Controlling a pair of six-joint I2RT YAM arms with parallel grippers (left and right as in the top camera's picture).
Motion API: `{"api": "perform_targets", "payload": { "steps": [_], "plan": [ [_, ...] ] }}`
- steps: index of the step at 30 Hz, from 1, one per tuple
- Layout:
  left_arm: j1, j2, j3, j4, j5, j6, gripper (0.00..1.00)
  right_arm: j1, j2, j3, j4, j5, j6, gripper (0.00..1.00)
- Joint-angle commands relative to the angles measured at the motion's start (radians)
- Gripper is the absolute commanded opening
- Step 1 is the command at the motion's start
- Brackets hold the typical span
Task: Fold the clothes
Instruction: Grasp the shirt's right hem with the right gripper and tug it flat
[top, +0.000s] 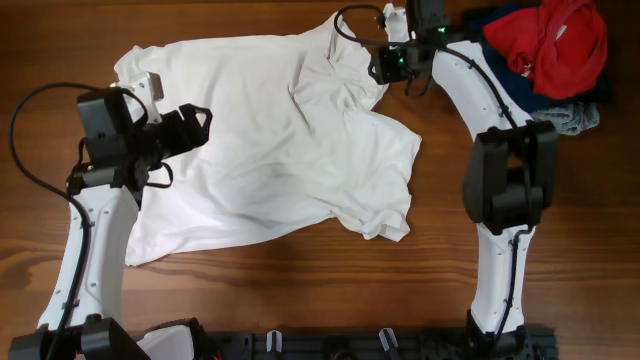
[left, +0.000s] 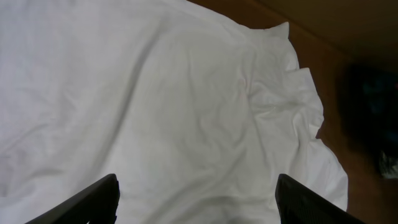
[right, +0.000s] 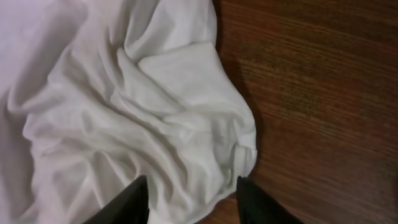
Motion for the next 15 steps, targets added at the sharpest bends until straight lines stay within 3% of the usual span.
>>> {"api": "perform_targets", "payload": {
  "steps": [1, 3, 6, 8, 10, 15],
  "plan": [
    [-0.008, -0.001, 0.010, -0.014, -0.029, 0.021, 0.80, 0.000, 0.055, 0.007, 0.028, -0.003, 0.050, 0.40],
    [-0.008, -0.001, 0.010, -0.023, -0.041, 0.021, 0.80, 0.000, 0.071, 0.007, 0.046, -0.039, 0.049, 0.34],
    [-0.008, -0.001, 0.010, -0.030, -0.046, 0.021, 0.80, 0.004, 0.088, 0.006, 0.060, -0.051, 0.066, 0.34],
    [-0.008, -0.001, 0.010, -0.033, -0.046, 0.021, 0.81, 0.010, 0.103, 0.002, 0.070, -0.051, 0.074, 0.36],
    [-0.008, -0.001, 0.010, -0.037, -0.046, 0.021, 0.81, 0.013, 0.119, 0.002, 0.079, -0.051, 0.075, 0.45],
    [-0.008, -0.001, 0.010, -0.051, -0.046, 0.023, 0.81, 0.012, 0.138, 0.001, 0.116, -0.020, 0.085, 0.47]
  ]
}}
